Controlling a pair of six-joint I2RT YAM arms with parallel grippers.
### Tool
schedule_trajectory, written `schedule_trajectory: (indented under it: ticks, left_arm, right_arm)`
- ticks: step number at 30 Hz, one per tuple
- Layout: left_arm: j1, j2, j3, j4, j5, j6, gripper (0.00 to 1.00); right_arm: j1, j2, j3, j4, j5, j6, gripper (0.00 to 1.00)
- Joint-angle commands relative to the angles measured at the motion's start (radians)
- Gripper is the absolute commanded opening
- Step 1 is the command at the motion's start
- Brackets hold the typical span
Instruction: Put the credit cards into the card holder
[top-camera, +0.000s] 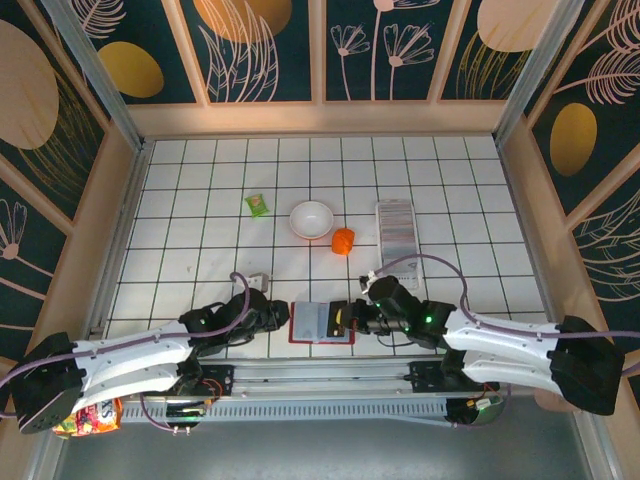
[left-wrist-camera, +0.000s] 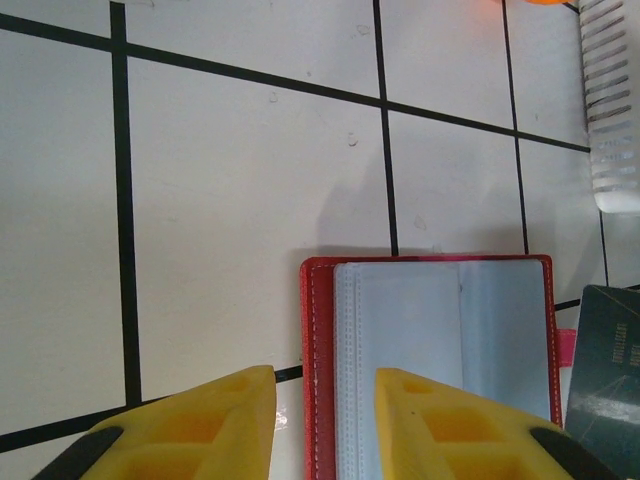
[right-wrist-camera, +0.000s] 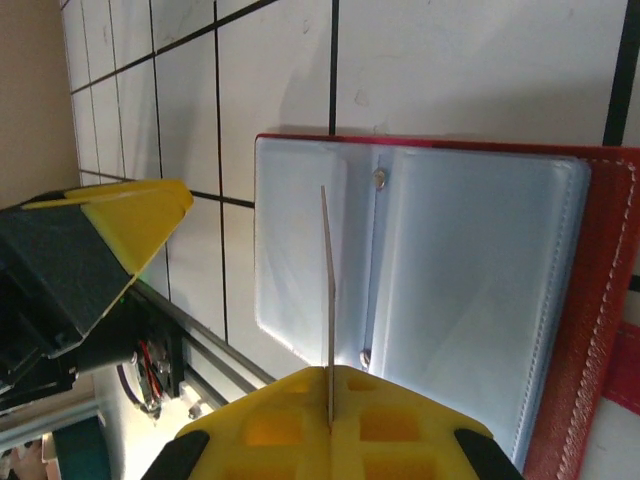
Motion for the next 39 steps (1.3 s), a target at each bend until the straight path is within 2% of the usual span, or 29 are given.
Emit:
schedule_trajectory:
  ticks: [1,10,16,25,31,39]
  left_arm:
    - [-0.007,0.038,-0.014,0.058,0.046,-0.005,0.32]
    - [-0.006,0.158,0.002,0.126,0.118,0.008,0.27]
    - [-0.007,0.164,-0.013,0.144,0.125,0.001,0.26]
    - [-0.007,0.166,-0.028,0.162,0.131,-0.005,0.24]
    - [-0.008,0.173,-0.034,0.167,0.137,-0.006,0.22]
    - [-0.007,0.174,-0.038,0.174,0.139,-0.008,0.22]
  right_arm:
    - [0.010,0.031,0.008,0.091,0.079,0.043,0.00]
    - [0.013,0.175,-0.006,0.262,0.063,0.058,0.00]
    - [0.025,0.235,0.014,0.233,0.084,0.059,0.00]
    - [0.045,0.259,0.000,0.308,0.083,0.091,0.00]
    - [0.052,0.225,0.005,0.271,0.120,0.096,0.00]
    - [0.060,0.240,-0.023,0.312,0.138,0.124,0.00]
